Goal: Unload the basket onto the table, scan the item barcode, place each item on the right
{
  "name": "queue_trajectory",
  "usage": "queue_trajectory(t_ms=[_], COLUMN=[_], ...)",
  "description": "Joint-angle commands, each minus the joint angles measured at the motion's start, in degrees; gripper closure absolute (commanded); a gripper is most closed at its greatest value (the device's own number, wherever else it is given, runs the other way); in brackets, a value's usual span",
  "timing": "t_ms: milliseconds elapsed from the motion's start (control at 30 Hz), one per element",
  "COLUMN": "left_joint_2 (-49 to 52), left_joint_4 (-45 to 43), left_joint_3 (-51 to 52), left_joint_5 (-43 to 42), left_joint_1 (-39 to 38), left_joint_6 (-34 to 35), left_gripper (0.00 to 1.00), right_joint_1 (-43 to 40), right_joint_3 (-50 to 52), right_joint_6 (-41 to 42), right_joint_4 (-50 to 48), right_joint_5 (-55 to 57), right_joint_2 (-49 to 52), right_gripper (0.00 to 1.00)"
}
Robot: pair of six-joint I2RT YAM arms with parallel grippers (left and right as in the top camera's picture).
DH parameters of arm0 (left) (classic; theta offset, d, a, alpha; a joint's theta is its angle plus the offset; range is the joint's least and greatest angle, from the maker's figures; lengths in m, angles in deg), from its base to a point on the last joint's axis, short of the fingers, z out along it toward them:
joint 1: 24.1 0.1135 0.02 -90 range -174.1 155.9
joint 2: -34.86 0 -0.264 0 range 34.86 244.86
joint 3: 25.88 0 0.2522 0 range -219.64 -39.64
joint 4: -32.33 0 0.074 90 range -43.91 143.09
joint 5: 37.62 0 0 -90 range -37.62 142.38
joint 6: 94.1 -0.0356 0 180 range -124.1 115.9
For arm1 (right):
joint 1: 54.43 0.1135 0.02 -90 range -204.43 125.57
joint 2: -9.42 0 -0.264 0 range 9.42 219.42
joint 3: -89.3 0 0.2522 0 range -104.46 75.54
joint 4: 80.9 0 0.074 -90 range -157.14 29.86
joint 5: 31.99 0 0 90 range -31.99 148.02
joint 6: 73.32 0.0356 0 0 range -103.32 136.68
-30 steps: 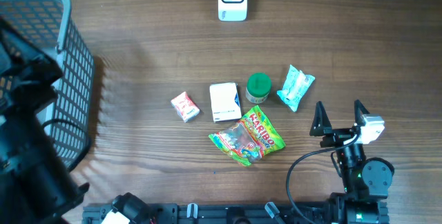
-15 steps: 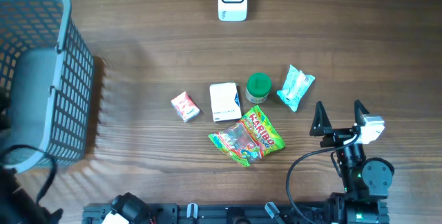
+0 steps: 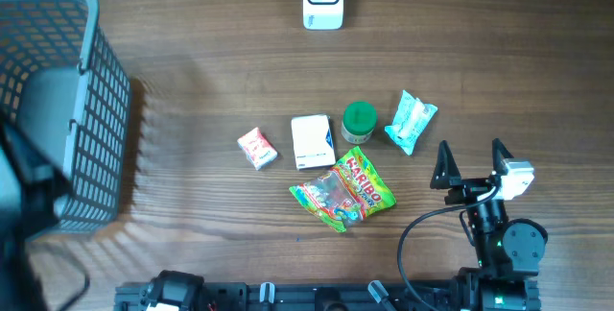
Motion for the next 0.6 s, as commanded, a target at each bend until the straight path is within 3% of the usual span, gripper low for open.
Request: queue_trajectory(t_ms=[0, 267, 567], left_joint_2=[-8.59, -24.59, -30.05], left_joint_4=[1.44, 4.70, 11.91], left_joint_3=[-0.22, -0.22, 1.01], left_joint_5=[-17.25, -19.26, -26.47], left_joint_1=[4.35, 10.62, 16.52], left_joint_6=[4.81, 7.58, 7.54], left_gripper=[0.00, 0.00, 0.00], right_joint_1=[0.28, 0.28, 0.28], right_joint_3=[0.07, 0.07, 0.07], right_joint_6=[0.42, 0.39, 0.42], right_joint_4=[-0.22, -0.22, -0.22], right_joint_5=[0.98, 0.98, 0.98], right_joint_2=[-0.22, -0.22, -0.22], right_gripper=[0.00, 0.00, 0.00])
